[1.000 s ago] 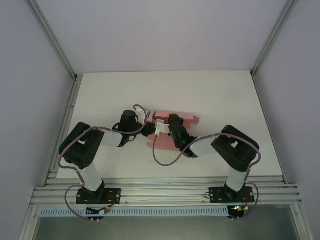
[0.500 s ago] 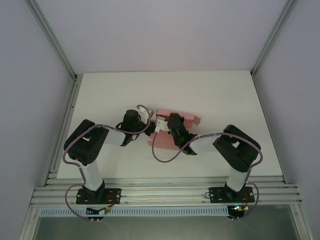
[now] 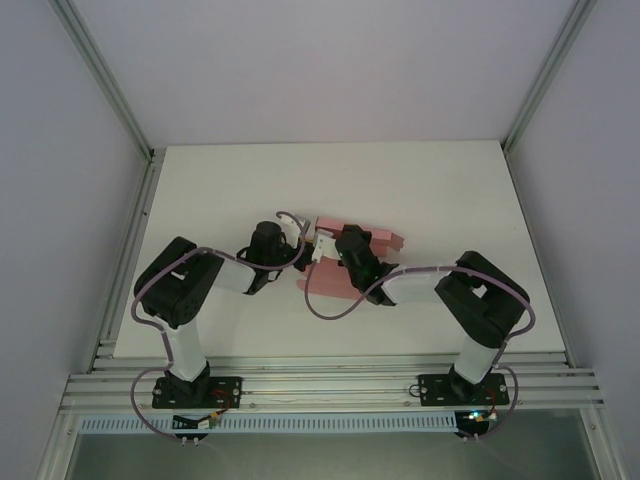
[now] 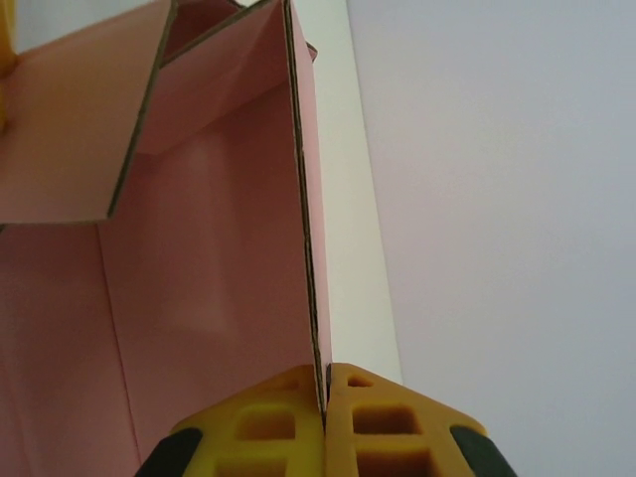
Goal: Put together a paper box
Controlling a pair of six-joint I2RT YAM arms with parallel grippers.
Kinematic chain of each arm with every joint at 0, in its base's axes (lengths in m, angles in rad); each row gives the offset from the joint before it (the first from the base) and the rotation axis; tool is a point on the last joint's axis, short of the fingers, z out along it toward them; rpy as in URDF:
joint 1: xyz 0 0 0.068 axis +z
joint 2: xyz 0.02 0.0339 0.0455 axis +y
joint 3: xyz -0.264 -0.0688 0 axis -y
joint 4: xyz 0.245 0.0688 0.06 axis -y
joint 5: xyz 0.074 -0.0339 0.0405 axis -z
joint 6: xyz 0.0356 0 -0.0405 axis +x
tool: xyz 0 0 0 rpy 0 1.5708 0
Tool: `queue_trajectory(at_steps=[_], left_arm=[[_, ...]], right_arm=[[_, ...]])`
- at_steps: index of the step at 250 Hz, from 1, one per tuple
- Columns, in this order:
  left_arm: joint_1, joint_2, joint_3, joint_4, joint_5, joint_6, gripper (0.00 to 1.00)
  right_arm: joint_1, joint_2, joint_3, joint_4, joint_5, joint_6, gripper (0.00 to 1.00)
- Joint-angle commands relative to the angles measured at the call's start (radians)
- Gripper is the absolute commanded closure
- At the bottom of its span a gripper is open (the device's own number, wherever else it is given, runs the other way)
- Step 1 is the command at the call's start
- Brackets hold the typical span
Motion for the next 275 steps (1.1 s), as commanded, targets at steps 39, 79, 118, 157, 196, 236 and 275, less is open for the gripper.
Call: queue_trajectory(at_steps=[39,79,118,157,196,236,275], left_arm=[[-0.024,0.019,0.13,0.229,0.104,-0.026,0.78],[-0.024,-0.004,0.145,0.187,0.043,-0.001,0.75],[-0.024,-0.025,0.142,0.105,-0.041,0.054,0.61],[-0.018,-0.03,0.134,0.059,-0.066,0.072,0.63],[0.012,-0.045,0.134,0.062,-0.012,0.03,0.64],[0.081,-0.108,0.089,0.131,0.092,-0.069,0.56],[0.14,-0.176,0.047,0.089,0.093,-0.078,0.54]], right_arm=[[0.017,0.008,0.053,-0.331,-0.316,0.075,1.0],[-0.023,-0.008,0.124,-0.462,-0.386,0.098,1.0],[-0.056,-0.023,0.15,-0.492,-0.412,0.071,1.0],[-0.091,-0.038,0.18,-0.56,-0.457,0.064,1.0],[-0.133,-0.02,0.23,-0.628,-0.479,0.053,1.0],[-0.164,-0.021,0.267,-0.616,-0.476,0.02,1.0],[-0.159,0.0,0.238,-0.539,-0.429,-0.026,1.0]])
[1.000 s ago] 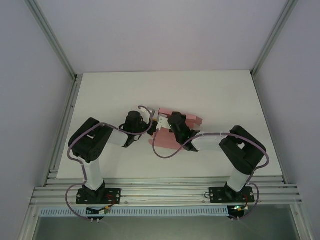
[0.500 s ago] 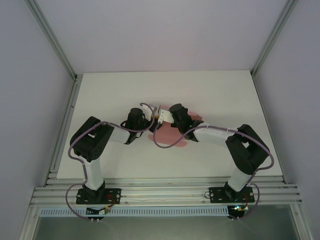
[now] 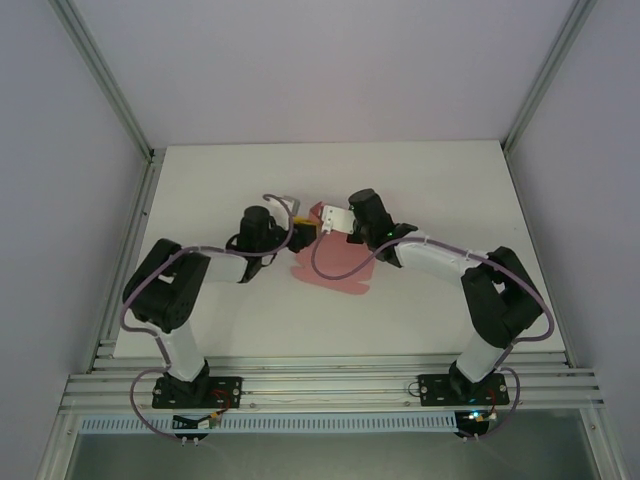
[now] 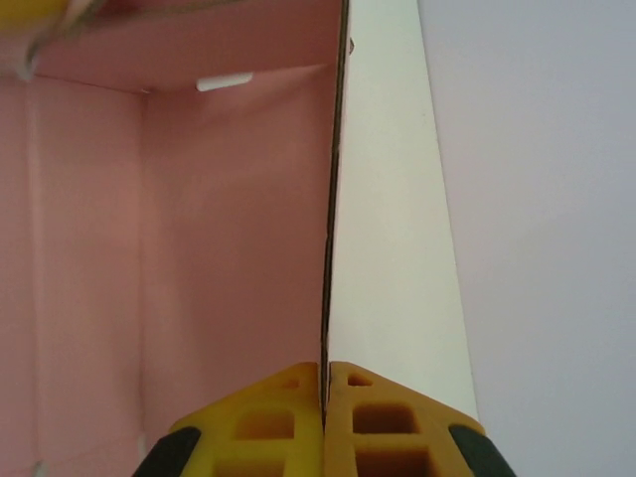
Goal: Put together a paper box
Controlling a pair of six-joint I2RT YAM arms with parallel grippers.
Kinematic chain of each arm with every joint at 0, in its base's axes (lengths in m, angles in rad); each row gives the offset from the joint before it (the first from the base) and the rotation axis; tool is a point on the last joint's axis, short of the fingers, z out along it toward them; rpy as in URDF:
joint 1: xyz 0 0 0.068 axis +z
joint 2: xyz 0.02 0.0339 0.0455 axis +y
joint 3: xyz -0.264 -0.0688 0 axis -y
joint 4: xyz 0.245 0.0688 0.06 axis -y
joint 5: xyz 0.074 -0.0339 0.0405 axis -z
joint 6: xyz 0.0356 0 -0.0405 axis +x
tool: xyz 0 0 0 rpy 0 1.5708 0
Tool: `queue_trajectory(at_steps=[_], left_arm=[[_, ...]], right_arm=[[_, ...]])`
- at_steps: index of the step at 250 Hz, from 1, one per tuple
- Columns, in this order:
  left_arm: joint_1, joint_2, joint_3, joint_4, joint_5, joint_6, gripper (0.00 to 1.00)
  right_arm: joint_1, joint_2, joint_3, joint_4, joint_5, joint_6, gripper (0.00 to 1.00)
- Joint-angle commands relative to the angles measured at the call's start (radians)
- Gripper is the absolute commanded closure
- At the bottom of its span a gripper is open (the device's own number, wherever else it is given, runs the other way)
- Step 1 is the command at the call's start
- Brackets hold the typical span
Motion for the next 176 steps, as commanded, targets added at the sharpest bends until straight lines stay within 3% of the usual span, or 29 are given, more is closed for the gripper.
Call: queue_trajectory(at_steps=[1,88,133,176], left_arm=[[0.041,-0.092,-0.018,0.121,0.037,-0.029,0.54],[0.103,-0.118,-0.046,-0.063,0.06,-0.038,0.52],[0.103,-0.111,-0.083,-0.123,0.064,-0.044,0.51],[0.125,-0.079,-0.119,-0.09,-0.006,-0.09,0.53]], right_arm=[[0.025,0.047,-0.04,-0.041,-0.069,-0.066,1.0],[0.046,0.113,-0.192,0.389,0.035,-0.191,1.0],[0.045,0.093,-0.176,0.402,0.027,-0.22,1.0],[0.045,0.106,-0.151,0.369,0.011,-0.231,1.0]])
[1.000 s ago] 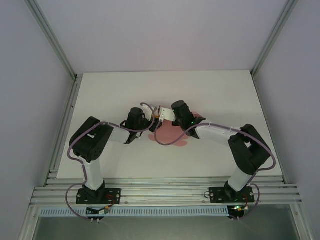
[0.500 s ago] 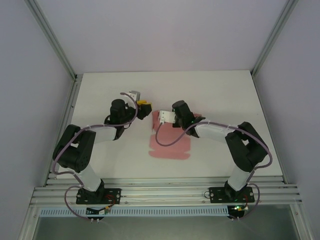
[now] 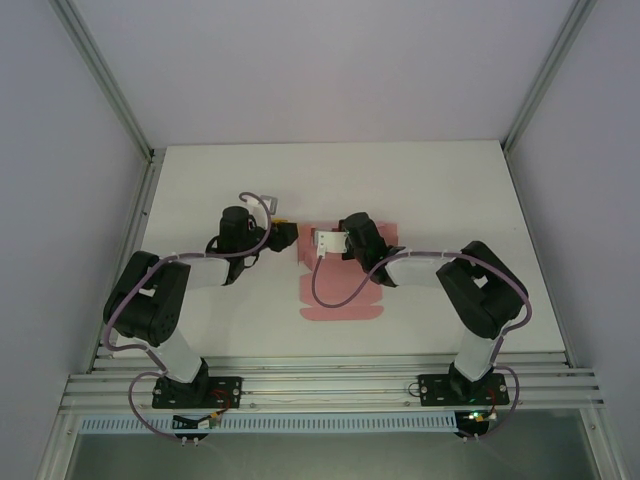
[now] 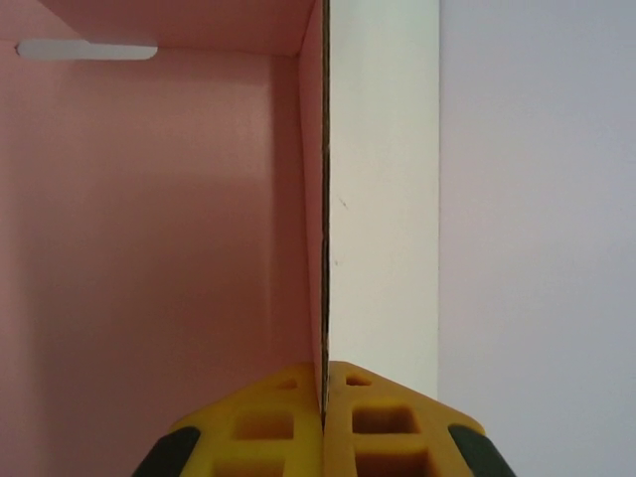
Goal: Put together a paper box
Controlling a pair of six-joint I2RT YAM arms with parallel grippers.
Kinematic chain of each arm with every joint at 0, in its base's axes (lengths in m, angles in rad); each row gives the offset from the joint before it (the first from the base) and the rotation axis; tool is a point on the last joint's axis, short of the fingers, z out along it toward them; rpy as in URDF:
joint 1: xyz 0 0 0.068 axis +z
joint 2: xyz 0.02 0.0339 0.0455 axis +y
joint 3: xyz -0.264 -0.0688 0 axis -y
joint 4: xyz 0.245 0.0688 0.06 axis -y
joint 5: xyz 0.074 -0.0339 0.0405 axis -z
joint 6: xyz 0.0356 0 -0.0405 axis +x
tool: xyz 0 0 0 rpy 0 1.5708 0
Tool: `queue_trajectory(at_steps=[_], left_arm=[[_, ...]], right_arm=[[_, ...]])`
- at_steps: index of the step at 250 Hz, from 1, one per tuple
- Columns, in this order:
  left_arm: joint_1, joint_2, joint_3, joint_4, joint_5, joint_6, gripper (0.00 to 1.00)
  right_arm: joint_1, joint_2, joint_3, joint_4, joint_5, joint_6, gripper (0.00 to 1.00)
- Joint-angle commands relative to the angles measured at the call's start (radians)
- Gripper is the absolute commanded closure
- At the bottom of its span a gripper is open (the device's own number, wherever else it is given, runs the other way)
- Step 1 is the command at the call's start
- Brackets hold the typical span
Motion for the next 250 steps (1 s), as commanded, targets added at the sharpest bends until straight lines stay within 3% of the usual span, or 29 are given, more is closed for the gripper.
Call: queue_trajectory(at_steps=[1,15,37,102,128,151,171,186,215,250], left_arm=[[0.028,0.025,-0.046,0.013,-0.024,-0.042,0.53],[0.05,0.035,-0.061,0.06,-0.004,-0.079,0.52],[0.08,0.05,-0.067,0.098,0.015,-0.13,0.42],[0.148,0.058,-0.108,0.205,0.047,-0.241,0.4],[0.167,0.045,-0.113,0.212,0.081,-0.259,0.27],[0.172,0.029,-0.114,0.205,0.084,-0.256,0.27],[0.173,0.033,-0.096,0.161,0.078,-0.25,0.19],[0.171,0.066,-0.056,0.1,0.093,-0.238,0.22],[0.156,0.175,0.047,0.002,0.173,-0.203,0.37],[0.124,0.248,0.068,0.145,0.352,-0.237,0.41]], right_arm=[[0.001,0.013,0.026,-0.011,-0.007,-0.039,1.0],[0.001,0.024,0.031,-0.022,-0.01,-0.036,1.0],[-0.002,0.033,0.04,-0.044,-0.019,-0.017,1.0],[-0.02,0.037,0.049,-0.085,-0.026,0.024,1.0],[-0.029,0.035,0.047,-0.096,-0.03,0.037,1.0],[-0.038,0.035,0.048,-0.102,-0.032,0.055,1.0],[-0.044,0.036,0.04,-0.079,-0.032,0.061,1.0],[-0.048,0.034,0.037,-0.068,-0.042,0.069,1.0],[-0.052,0.033,0.048,-0.072,-0.063,0.092,1.0],[-0.052,0.046,0.058,-0.069,-0.058,0.091,1.0]])
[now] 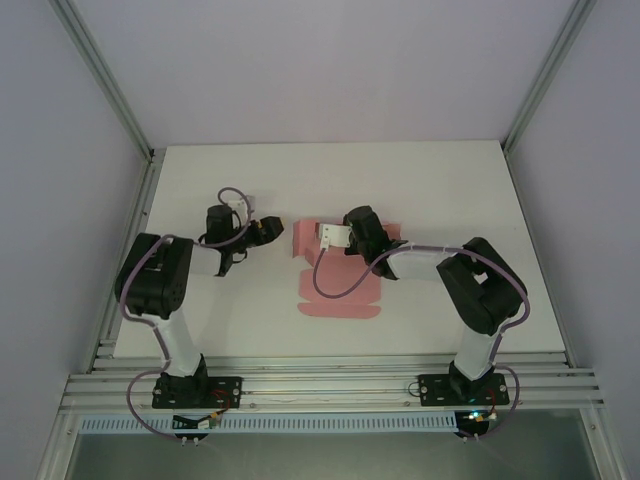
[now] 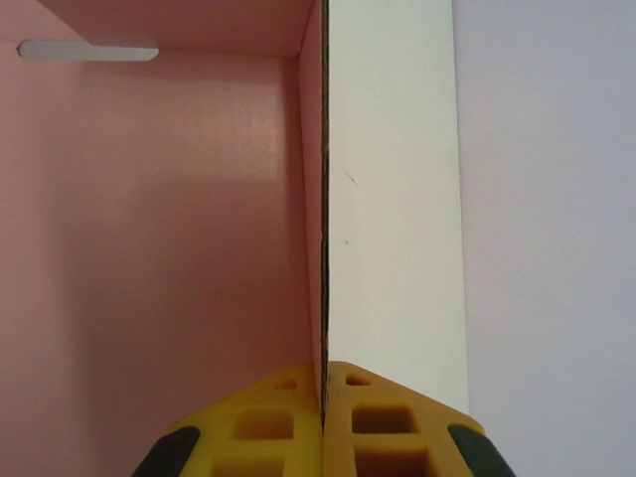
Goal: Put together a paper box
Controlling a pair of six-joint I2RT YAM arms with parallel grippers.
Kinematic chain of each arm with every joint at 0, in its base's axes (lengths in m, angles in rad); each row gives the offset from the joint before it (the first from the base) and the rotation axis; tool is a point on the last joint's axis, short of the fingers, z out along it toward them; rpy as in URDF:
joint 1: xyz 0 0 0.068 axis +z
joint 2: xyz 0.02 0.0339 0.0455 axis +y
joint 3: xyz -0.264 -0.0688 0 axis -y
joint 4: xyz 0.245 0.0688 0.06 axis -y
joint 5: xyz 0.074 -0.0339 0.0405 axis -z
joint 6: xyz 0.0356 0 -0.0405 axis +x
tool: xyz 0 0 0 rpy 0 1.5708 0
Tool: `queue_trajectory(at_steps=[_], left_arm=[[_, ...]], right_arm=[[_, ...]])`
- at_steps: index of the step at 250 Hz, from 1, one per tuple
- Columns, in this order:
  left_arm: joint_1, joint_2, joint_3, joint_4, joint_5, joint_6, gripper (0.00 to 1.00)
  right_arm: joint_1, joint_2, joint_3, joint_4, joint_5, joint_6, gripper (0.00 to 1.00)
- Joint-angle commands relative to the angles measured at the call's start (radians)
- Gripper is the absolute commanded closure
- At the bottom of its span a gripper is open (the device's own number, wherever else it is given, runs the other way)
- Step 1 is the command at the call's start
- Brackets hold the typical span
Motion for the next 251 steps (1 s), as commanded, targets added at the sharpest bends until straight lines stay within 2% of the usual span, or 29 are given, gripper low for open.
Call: queue_trajectory(at_steps=[1,17,37,53,90,139,189,214,251], left_arm=[[-0.028,0.044,0.014,0.069,0.186,-0.01,0.41],[-0.052,0.054,0.04,0.05,0.225,0.01,0.43],[-0.089,0.067,0.111,-0.145,0.211,0.099,0.52],[-0.124,0.077,0.138,-0.22,0.219,0.156,0.58],[-0.14,0.068,0.057,0.009,0.307,0.077,0.61],[-0.149,0.112,0.088,0.028,0.37,0.038,0.63],[-0.159,0.142,0.056,0.237,0.419,-0.083,0.62],[-0.162,0.132,0.052,0.228,0.404,-0.075,0.63],[-0.162,0.072,0.023,0.167,0.379,-0.015,0.65]], right_arm=[[-0.006,0.026,0.019,-0.01,-0.019,0.025,1.0],[-0.005,0.026,0.018,0.0,-0.018,0.029,1.0],[-0.005,0.017,0.022,-0.008,-0.023,0.045,1.0],[-0.008,0.011,0.024,-0.017,-0.024,0.047,1.0],[-0.009,0.009,0.016,-0.002,-0.014,0.047,1.0],[-0.008,-0.012,0.001,0.02,-0.014,0.046,1.0],[-0.001,-0.039,-0.024,0.036,-0.013,0.031,1.0],[0.021,-0.052,-0.063,0.111,0.008,-0.016,1.0],[0.037,-0.089,-0.087,0.101,0.013,-0.017,1.0]])
